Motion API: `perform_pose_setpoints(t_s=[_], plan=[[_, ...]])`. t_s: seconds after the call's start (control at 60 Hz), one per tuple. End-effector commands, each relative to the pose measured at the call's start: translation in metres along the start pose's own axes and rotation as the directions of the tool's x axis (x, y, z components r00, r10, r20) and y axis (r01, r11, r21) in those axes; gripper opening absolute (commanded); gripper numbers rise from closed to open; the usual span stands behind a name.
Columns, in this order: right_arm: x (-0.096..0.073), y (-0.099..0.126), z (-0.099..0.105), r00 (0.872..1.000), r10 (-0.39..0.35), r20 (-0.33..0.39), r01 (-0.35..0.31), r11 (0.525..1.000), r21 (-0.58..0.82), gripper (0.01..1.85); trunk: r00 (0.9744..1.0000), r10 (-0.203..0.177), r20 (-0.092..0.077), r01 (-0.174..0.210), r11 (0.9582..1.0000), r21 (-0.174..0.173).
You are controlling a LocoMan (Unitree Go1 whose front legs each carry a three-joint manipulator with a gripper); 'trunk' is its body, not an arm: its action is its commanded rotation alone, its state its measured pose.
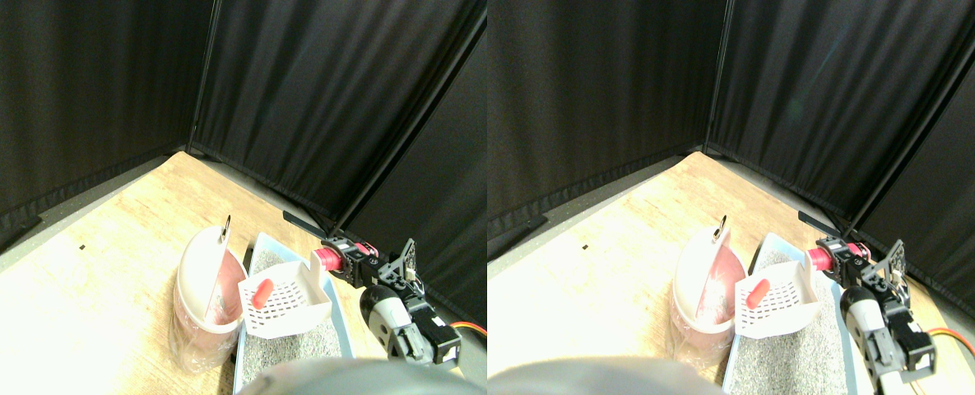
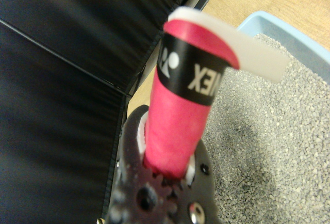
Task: Scoop (unimanual)
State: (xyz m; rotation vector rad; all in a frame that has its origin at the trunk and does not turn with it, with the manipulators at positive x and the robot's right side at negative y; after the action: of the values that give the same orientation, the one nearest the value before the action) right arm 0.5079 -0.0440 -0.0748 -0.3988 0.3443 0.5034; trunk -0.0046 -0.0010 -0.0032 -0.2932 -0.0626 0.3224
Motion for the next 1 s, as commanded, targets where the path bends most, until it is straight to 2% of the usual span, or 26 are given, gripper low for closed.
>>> perform_pose_setpoints(t_s=[0.017,0.133,0.267,0.283,0.333,0.383,0.483,0.517,0.567,0.667,0.733,0.85,0.883,0.917,1.0], plan=[[0.001,0.001,0.007,0.998,-0.001,0.062,0.001,1.000,0.006,0.05,0.9997,0.014,-0.020,-0.015,0.9999,-0.008],[0.003,0.000,0.006,0.998,-0.027,0.051,0.027,1.000,0.004,0.05,0.9997,0.011,-0.020,-0.011,0.9999,-0.009],[0.004,-0.001,0.005,0.997,-0.037,0.073,0.040,0.999,-0.036,0.05,0.9997,0.009,-0.021,-0.009,0.9999,-0.011],[0.005,-0.001,0.005,0.995,-0.032,0.091,0.036,0.999,-0.035,0.22,0.9997,0.009,-0.021,-0.009,0.9999,-0.011],[0.005,-0.001,0.006,0.995,-0.046,0.088,0.051,0.997,-0.057,0.06,0.9997,0.009,-0.021,-0.009,0.9999,-0.011],[0.005,-0.001,0.006,0.994,-0.047,0.094,0.053,0.997,-0.061,0.05,0.9997,0.009,-0.022,-0.009,0.9999,-0.012],[0.007,-0.001,0.006,0.992,-0.060,0.110,0.067,0.996,-0.065,0.22,0.9997,0.010,-0.022,-0.010,0.9999,-0.014],[0.009,-0.002,0.006,0.990,-0.059,0.125,0.071,0.993,-0.094,0.34,0.9997,0.011,-0.022,-0.011,0.9998,-0.015],[0.011,-0.002,0.007,0.987,-0.061,0.148,0.078,0.991,-0.110,0.38,0.9997,0.012,-0.023,-0.012,0.9998,-0.016],[0.012,-0.002,0.008,0.985,-0.056,0.165,0.078,0.989,-0.127,0.31,0.9997,0.013,-0.022,-0.013,0.9998,-0.017],[0.012,-0.003,0.013,0.982,-0.054,0.181,0.076,0.990,-0.116,0.39,0.9997,0.013,-0.022,-0.013,0.9998,-0.017],[0.009,-0.003,0.023,0.979,-0.052,0.196,0.073,0.992,-0.103,0.38,0.9997,0.011,-0.021,-0.011,0.9997,-0.019],[0.009,-0.004,0.025,0.976,-0.058,0.208,0.081,0.991,-0.103,0.36,0.9997,0.011,-0.020,-0.011,0.9997,-0.020],[0.007,-0.003,0.028,0.975,-0.076,0.207,0.101,0.989,-0.112,0.17,0.9997,0.011,-0.020,-0.011,0.9997,-0.020],[0.007,-0.003,0.029,0.972,-0.073,0.224,0.102,0.988,-0.120,0.22,0.9997,0.011,-0.020,-0.011,0.9997,-0.022]])
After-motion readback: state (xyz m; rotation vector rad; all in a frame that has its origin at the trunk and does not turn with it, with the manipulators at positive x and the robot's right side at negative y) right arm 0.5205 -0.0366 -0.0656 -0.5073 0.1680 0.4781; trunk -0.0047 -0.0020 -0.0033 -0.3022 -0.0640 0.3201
